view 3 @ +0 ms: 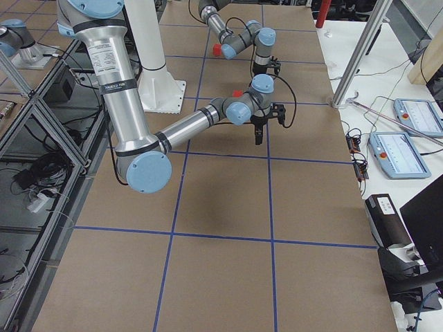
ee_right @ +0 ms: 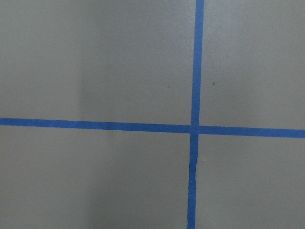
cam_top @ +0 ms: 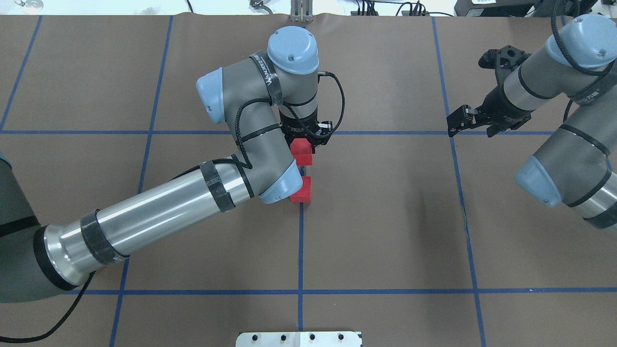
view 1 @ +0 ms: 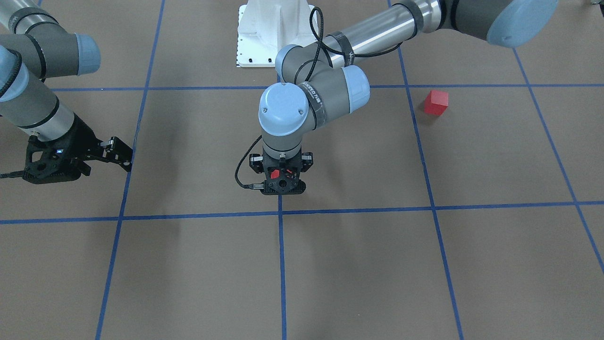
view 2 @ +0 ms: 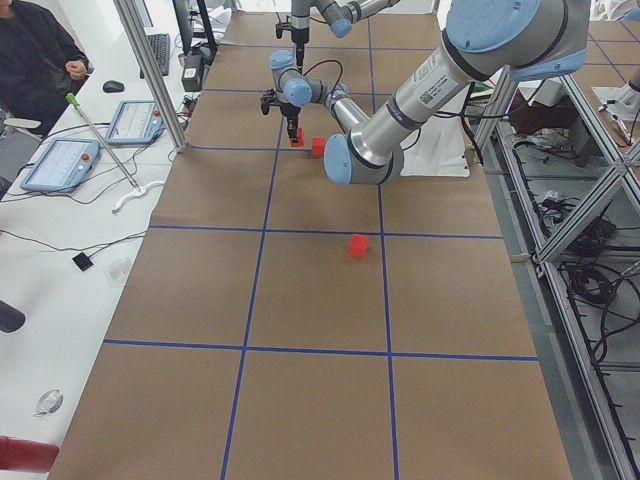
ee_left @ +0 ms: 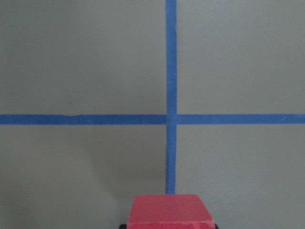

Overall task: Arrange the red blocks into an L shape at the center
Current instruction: 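Carry the red cube with the left gripper beside the center cube, farther from the robot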

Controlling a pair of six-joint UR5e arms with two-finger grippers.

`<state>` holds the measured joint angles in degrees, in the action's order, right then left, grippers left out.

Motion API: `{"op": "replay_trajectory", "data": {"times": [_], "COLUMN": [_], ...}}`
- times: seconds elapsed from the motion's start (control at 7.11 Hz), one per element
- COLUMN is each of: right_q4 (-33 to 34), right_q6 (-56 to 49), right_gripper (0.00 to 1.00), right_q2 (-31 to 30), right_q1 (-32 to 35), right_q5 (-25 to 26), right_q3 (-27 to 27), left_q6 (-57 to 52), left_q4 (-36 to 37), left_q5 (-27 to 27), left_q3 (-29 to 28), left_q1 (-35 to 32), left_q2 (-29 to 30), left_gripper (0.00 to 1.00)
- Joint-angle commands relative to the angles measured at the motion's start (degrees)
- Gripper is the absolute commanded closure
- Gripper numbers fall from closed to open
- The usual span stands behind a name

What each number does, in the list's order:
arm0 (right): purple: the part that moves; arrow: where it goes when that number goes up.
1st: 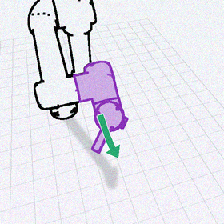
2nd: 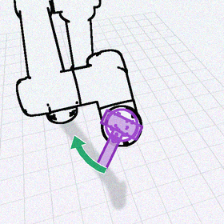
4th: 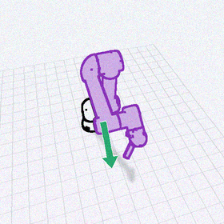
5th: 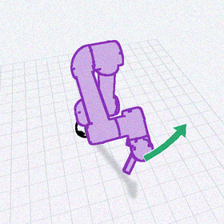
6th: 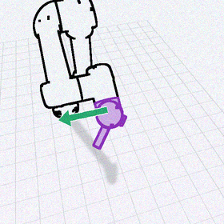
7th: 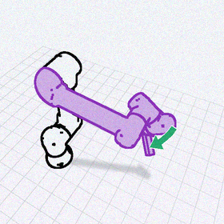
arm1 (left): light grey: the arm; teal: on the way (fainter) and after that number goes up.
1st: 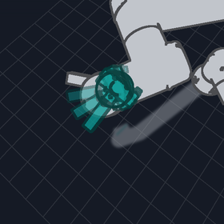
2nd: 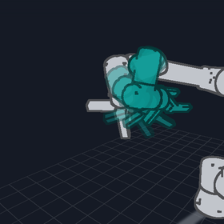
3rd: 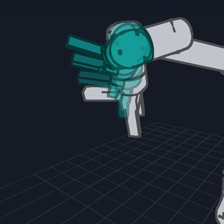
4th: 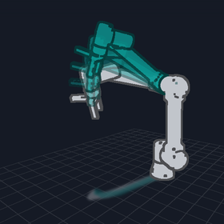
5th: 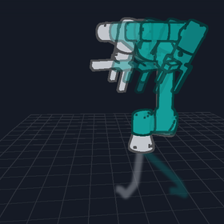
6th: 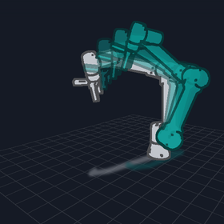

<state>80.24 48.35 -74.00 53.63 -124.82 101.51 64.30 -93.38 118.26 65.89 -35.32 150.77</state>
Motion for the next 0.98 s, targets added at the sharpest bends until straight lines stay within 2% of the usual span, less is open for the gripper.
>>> {"op": "replay_trajectory", "data": {"times": [0.0,0.84], "right_q4": [0.0,-0.1], "right_q6": [0.0,0.0], "right_gripper": [0.01,0.01], "right_q2": [0.0,0.1], "right_q1": [-0.1,-0.1], "right_q5": [0.1,0.0], "right_q3": [-0.2,-0.4], "left_q6": [0.6,0.8], "left_q4": [-0.1,0.0], "left_q5": [-2.2,-3.2], "left_q3": [-0.2,1.0], "left_q1": [1.6,2.2], "left_q2": [0.2,-1.5], "left_gripper": [1.0,1.0]}}
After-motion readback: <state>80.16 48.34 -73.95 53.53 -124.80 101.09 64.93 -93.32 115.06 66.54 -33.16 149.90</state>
